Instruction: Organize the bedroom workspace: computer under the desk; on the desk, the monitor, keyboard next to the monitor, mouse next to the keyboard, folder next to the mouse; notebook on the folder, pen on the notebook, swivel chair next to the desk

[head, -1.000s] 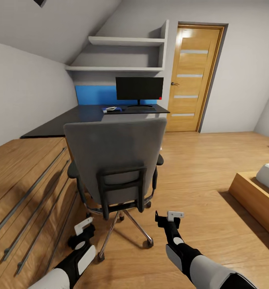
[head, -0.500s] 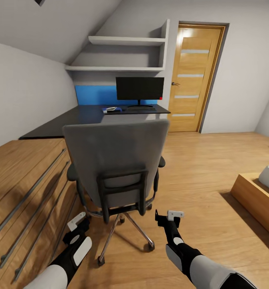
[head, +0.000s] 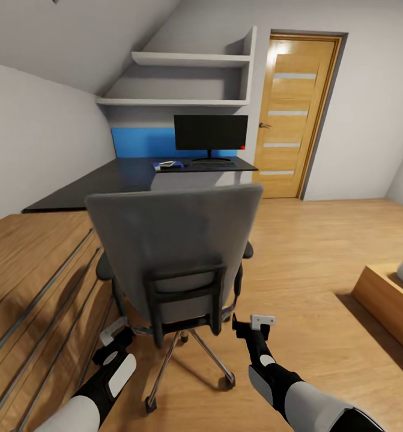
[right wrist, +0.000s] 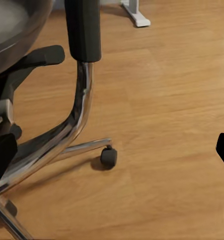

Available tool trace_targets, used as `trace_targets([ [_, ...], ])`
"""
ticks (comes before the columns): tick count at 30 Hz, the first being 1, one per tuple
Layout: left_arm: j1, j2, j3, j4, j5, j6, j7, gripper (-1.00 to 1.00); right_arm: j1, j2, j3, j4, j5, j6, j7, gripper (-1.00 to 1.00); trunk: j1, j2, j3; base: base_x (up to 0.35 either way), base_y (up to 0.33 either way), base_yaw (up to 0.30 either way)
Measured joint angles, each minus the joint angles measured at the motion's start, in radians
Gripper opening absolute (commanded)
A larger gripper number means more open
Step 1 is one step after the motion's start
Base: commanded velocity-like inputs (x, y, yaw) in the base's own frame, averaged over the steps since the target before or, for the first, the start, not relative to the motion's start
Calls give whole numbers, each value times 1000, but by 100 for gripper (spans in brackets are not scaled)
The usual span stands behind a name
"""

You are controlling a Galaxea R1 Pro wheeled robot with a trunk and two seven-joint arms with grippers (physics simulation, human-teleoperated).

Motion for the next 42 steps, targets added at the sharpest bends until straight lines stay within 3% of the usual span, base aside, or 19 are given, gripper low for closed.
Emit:
trace_targets([
  [14,0,-2,-5,1,-9,-4,-8,100,0,0,2,1,5,0,0,100,0,0,8,82,-17,-167],
  [16,-1,-2,-3,0,-21,-6,-5,100,0,0,2,2,5,0,0,100,0,0,10,1,-239,-167],
  [20,0,-2,-6,2,-3,-6,-9,100,0,1,3,3,6,-1,1,100,1,0,12,0,-285,-58],
  [42,0,-5,-6,0,-8,-7,-10,100,0,1,3,4,6,-1,1,100,0,0,12,118,-254,-3],
])
